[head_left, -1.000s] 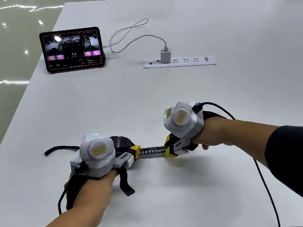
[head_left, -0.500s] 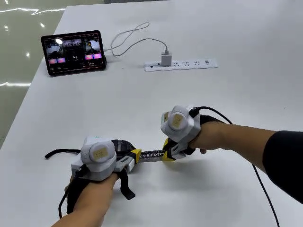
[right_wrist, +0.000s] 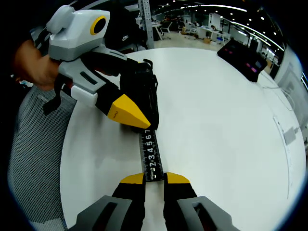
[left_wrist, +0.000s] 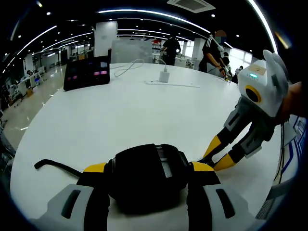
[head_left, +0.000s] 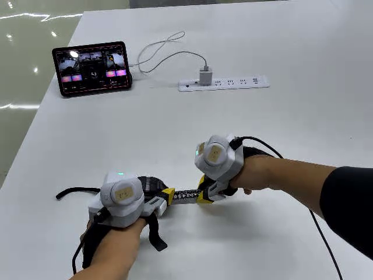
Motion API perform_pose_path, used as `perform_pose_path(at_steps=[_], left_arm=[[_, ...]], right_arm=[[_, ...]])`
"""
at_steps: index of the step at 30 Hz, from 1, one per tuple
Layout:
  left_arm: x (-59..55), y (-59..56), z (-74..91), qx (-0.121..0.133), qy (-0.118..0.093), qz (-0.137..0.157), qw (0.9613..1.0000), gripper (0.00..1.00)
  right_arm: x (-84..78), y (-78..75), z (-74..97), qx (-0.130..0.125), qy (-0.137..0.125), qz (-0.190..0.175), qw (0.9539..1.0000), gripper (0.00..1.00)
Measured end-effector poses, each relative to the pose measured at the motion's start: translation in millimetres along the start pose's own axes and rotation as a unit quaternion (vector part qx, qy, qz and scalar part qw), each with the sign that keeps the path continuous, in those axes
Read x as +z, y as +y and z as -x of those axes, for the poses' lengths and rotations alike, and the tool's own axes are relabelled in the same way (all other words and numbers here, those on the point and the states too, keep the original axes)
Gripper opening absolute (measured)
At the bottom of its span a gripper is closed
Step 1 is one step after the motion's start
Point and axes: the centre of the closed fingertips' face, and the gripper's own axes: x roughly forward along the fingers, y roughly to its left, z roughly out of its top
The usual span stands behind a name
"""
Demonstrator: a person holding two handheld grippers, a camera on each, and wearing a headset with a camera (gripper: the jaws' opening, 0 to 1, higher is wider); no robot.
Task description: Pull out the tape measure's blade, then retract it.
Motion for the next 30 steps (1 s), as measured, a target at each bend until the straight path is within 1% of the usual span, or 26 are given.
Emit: perform_pose_path(at_steps=[12,18,30], left_arm=[[0.0,-0.2,0.3,-0.002,0.000,0.002,1.0000,0.60],[0.2,0.1,0.4,-0.001,0.000,0.003,1.0000,0.60],[0.5,0.0,1.0,-0.002,-0.001,0.008,1.0000,0.60]], right_arm=[[6.0,0.4,-3.3,0.001,-0.006,0.003,1.0000,0.10],[9.7,0.4,-5.5,0.001,-0.013,0.001,0.9999,0.10],[14.9,0.4,-8.6,0.000,-0.019,0.008,0.9998,0.10]])
